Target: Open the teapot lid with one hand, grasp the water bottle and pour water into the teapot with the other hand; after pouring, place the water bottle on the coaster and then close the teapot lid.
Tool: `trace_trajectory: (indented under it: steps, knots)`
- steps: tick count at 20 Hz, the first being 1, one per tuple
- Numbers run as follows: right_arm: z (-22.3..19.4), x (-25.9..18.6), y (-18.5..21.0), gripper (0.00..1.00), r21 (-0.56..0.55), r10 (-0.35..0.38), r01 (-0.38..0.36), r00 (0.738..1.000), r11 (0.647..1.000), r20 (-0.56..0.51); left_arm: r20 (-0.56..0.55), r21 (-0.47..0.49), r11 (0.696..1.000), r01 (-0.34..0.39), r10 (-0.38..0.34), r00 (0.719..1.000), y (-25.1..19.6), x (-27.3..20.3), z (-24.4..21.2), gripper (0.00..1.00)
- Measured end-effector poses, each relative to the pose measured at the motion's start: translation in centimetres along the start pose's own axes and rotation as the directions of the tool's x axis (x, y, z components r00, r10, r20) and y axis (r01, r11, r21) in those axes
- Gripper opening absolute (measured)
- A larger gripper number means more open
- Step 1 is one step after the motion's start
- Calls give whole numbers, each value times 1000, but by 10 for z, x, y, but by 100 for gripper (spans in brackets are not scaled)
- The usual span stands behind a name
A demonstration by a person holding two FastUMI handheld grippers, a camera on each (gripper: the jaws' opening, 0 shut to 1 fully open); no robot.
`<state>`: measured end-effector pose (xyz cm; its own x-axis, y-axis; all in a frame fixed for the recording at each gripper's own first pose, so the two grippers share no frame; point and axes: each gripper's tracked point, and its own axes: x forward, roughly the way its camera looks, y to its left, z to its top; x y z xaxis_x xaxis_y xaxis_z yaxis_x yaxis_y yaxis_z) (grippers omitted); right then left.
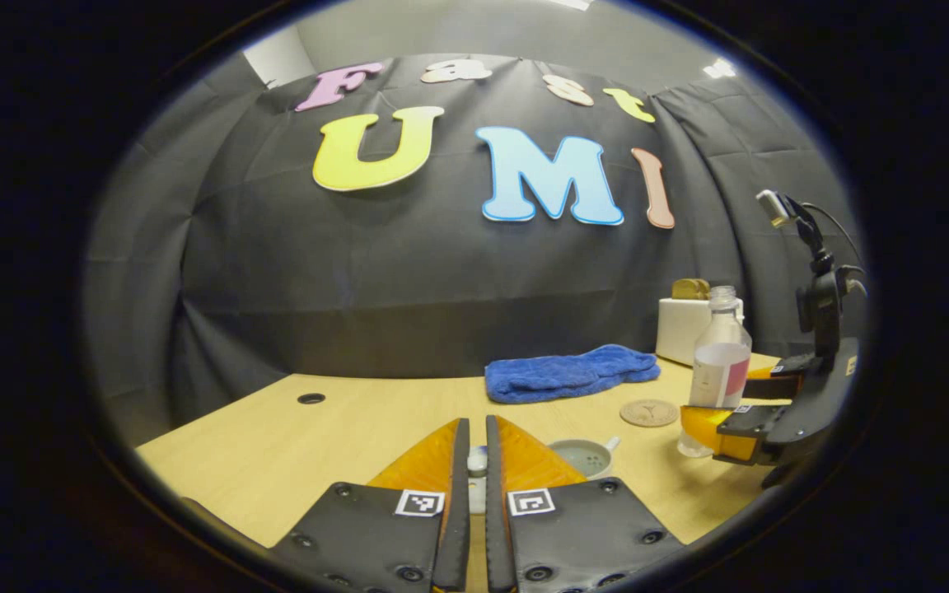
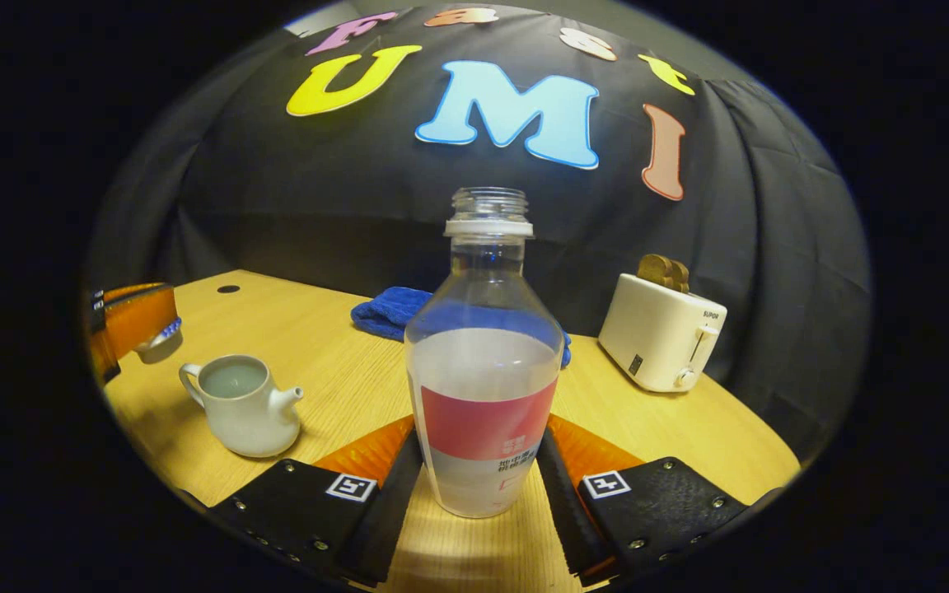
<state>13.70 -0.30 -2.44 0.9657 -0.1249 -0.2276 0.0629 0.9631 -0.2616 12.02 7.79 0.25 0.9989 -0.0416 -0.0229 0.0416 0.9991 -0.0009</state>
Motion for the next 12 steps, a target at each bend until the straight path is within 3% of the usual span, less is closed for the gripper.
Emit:
trace_trajectory:
  steps: [3,7,10,12]
  knots:
    - [3,-2,8,76,-139,-23,25,1000,990,12,19,3,1000,-12,12,1000,11,-2,3,15]
    - [9,-5,10,76,-332,-52,59,998,941,31,19,-47,999,-17,18,1000,18,-1,-4,15]
    - [18,-5,1,76,-451,-82,99,995,887,59,27,-61,998,-25,26,999,21,-3,-3,14]
    - [26,-5,-5,76,-552,-110,142,990,822,91,39,-70,997,-24,26,999,20,-4,1,15]
